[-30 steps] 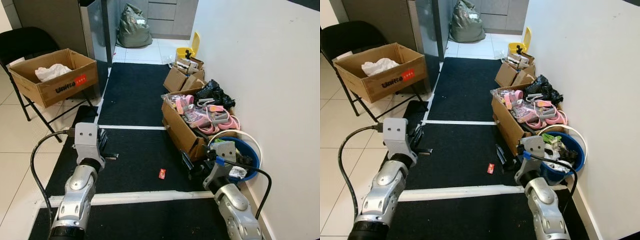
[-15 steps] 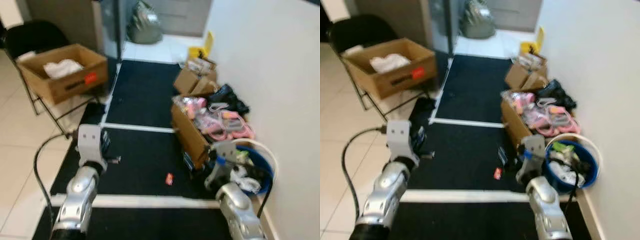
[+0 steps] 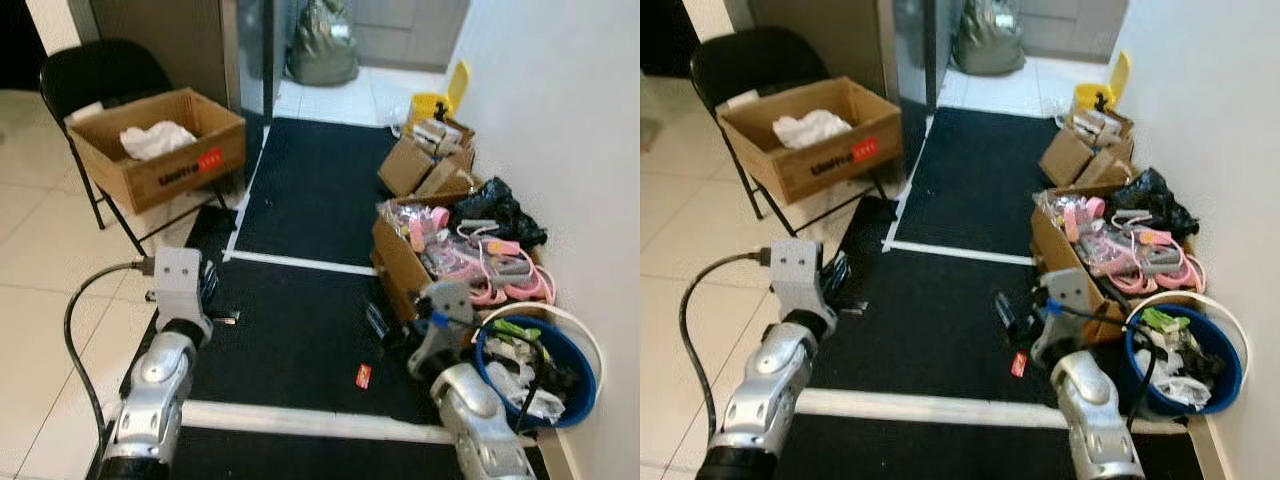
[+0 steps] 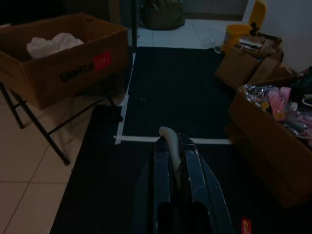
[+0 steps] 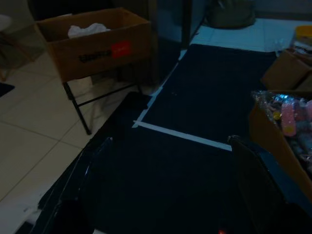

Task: Picking trash to rubbish bin

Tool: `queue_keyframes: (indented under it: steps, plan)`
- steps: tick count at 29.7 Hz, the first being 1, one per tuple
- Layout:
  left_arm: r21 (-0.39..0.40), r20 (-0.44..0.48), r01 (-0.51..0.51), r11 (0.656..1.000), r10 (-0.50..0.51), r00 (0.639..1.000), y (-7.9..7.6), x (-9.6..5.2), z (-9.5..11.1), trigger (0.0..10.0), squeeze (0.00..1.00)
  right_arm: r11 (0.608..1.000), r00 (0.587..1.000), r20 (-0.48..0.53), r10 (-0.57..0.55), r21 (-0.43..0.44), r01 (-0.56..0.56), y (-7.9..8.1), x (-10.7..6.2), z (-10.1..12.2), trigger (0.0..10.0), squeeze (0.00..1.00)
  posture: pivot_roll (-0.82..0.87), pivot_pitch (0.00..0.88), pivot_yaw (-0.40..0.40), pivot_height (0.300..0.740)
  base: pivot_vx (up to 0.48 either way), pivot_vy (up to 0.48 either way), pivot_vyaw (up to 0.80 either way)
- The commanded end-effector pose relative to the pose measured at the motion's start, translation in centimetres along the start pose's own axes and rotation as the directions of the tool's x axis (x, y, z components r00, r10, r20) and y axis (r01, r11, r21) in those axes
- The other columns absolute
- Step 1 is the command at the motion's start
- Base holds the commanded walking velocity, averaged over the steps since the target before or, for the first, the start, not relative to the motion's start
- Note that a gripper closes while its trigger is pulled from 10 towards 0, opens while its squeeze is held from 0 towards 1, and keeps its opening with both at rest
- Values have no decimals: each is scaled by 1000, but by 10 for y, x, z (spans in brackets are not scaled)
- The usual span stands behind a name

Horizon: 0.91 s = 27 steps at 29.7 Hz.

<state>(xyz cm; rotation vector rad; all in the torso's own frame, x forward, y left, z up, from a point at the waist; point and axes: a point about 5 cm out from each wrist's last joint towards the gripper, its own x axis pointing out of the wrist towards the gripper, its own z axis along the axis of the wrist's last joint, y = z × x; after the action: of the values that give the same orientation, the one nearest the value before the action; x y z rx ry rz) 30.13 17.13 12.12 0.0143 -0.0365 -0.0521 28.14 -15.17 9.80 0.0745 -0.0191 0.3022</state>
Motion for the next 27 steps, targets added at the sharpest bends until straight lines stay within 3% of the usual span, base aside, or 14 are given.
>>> queue_keyframes:
  steps: [1, 15, 27]
  plan:
    - [7, -18, -5, 1000, 5, 1000, 2, -1, -3, 10000, 0, 1000, 1000, -29, 4, 7, -4, 2, -1, -6, 10000, 0, -23, 92, -37, 740, 247, 0, 0]
    - [9, -16, 1, 1000, -1, 1000, 2, -1, -2, 10000, 0, 1000, 999, -36, 1, 11, 0, 1, -1, -6, 10000, 0, -23, 91, -38, 740, 250, 0, -495]
    - [9, -19, 3, 1000, -3, 1000, 1, -2, -3, 10000, 0, 1000, 999, -48, 5, -1, -5, 1, -1, -8, 10000, 0, -22, 95, -42, 740, 124, 0, 0]
